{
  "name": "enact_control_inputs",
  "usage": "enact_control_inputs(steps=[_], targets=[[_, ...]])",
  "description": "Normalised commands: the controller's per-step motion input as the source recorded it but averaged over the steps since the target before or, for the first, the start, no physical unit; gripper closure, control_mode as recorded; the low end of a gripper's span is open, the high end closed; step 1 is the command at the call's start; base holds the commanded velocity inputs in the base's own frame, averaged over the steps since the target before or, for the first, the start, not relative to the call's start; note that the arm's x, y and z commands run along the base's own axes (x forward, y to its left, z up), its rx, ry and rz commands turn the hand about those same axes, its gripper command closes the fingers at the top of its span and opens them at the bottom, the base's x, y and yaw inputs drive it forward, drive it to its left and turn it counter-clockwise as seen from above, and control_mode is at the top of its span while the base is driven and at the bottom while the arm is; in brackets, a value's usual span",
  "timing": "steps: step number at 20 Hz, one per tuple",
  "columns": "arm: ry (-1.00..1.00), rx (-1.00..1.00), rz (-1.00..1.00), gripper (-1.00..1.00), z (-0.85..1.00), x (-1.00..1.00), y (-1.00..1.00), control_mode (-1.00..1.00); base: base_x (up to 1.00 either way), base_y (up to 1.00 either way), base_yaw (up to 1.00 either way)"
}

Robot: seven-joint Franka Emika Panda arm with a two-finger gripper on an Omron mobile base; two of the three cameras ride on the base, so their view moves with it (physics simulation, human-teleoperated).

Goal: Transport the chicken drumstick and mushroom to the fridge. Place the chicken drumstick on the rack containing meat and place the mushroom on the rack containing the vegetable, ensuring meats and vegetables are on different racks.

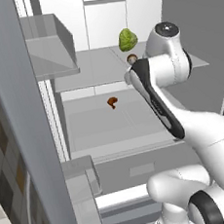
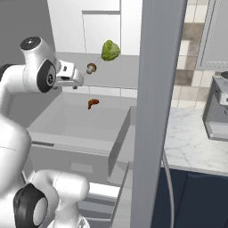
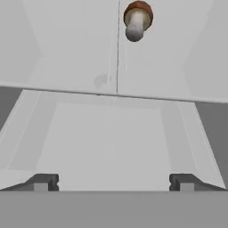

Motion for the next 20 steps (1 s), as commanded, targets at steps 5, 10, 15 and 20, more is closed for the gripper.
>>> enact_control_inputs(steps=[5,10,15,20], targets=[[-0.03,0.05,0.01,-1.0,0.03,-1.0,-0.1,-1.0,0.0,0.0,0.0],[-0.12,0.02,0.0,-1.0,0.14,-1.0,-0.06,-1.0,0.0,0.0,0.0],[-0.13,0.0,0.0,-1.0,0.4,-0.95,-0.18,-1.0,0.0,0.0,0.0],[-0.04,0.0,0.0,-1.0,0.44,-0.73,-0.17,-1.0,0.0,0.0,0.0]])
